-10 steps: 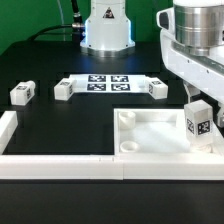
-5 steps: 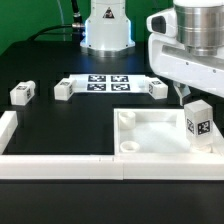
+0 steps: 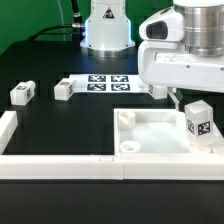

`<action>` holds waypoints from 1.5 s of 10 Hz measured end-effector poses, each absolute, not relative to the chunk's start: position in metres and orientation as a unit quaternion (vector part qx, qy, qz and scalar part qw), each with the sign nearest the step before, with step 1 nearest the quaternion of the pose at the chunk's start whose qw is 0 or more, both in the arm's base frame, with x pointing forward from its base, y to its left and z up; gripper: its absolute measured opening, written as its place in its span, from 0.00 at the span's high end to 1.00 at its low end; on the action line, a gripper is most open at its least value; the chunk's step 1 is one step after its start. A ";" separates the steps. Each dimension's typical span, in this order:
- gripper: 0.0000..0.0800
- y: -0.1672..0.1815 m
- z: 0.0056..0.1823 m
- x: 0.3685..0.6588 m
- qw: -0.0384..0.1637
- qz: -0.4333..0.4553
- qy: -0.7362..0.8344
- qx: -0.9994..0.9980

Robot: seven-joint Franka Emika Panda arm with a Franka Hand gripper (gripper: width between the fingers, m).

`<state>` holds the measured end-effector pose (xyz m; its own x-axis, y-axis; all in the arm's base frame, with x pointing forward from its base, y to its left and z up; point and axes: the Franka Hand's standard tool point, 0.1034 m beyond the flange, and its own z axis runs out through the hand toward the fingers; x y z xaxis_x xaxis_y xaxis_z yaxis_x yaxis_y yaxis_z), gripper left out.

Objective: Assemble square table

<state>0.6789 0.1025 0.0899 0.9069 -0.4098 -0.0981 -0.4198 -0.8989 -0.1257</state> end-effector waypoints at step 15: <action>0.64 0.097 0.088 0.679 0.073 0.019 -0.005 -0.997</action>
Offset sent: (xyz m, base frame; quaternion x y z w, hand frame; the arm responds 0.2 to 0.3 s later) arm 0.0032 0.0002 -0.0005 -0.0012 0.0060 -0.2071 0.9783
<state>0.6789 0.0974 0.0879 0.9993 0.0130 -0.0362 0.0076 -0.9894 -0.1451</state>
